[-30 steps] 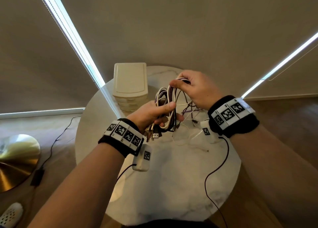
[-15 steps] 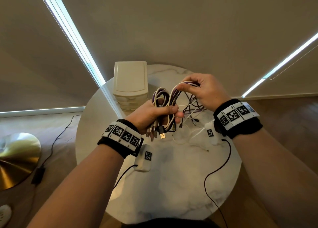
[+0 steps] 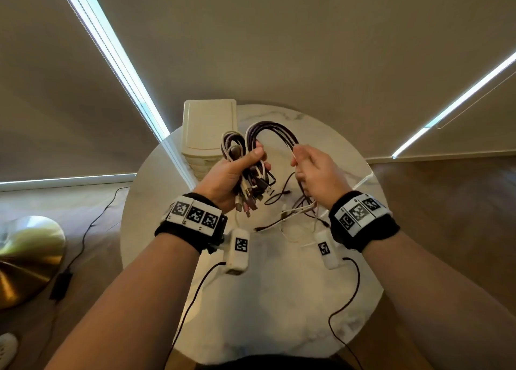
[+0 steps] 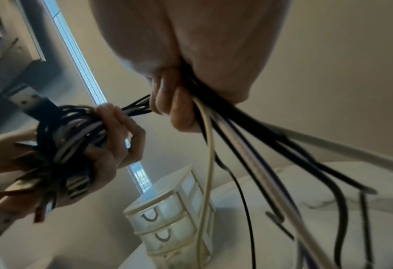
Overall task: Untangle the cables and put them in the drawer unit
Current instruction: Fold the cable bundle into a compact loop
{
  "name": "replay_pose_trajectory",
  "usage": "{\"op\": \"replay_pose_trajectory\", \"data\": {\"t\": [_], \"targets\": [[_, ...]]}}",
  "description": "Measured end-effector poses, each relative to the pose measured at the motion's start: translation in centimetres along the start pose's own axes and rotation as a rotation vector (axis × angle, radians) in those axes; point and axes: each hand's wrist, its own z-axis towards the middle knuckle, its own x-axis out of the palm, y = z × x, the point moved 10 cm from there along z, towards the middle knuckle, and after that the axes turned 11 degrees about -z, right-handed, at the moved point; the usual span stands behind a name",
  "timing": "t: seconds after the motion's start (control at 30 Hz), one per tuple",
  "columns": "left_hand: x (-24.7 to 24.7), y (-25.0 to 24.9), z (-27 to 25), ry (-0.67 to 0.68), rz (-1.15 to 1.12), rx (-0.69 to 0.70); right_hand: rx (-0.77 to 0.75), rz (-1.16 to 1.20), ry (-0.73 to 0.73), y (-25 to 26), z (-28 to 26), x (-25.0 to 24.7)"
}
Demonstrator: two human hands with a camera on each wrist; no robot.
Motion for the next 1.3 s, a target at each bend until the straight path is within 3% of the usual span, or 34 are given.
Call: {"op": "replay_pose_trajectory", "data": {"t": [0.13,0.33,0.53,0.63,0.8,0.9,0.97,1.1,1.2,1.3], "targets": [[0.8,0.4,0.1,0.056,0.018,-0.054,0.004,0.031,0.062,0.6,-0.9,1.2],[-0.9,0.4,0.8,-0.119,0.237,-0.027,-0.067,-0.034,0.185,1.9,-2.7,3.5],[0.7,2.0,-0.1,0.055,0.140,-0.168,-0.063,-0.098,0.347,1.9,-2.8,5.1],[1.2,2.2,-0.4,0.146,0.118,-0.170,0.025,0.032,0.410,1.2,-2.8,5.5],[1.7,2.3,-0.7,0.179,0.145,-0.188,0.100,0.103,0.510,0.9,-3.8,6.4],[1.9,1.5,-0.5,0.161,0.200,-0.129,0.171,0.305,0.561,1.2,-4.2,6.5],[1.8,0.8,-0.4,0.142,0.268,-0.086,0.163,0.393,0.565,1.7,-4.2,5.9],[2.0,0.9,0.1,0.067,0.193,-0.071,-0.141,-0.166,0.427,2.3,-3.5,5.8],[1.9,1.2,0.8,-0.015,0.152,-0.029,-0.159,-0.279,0.278,1.6,-2.7,6.0],[1.2,1.0,1.1,-0.050,0.103,0.014,-0.157,-0.234,0.298,1.7,-2.3,6.7]]}}
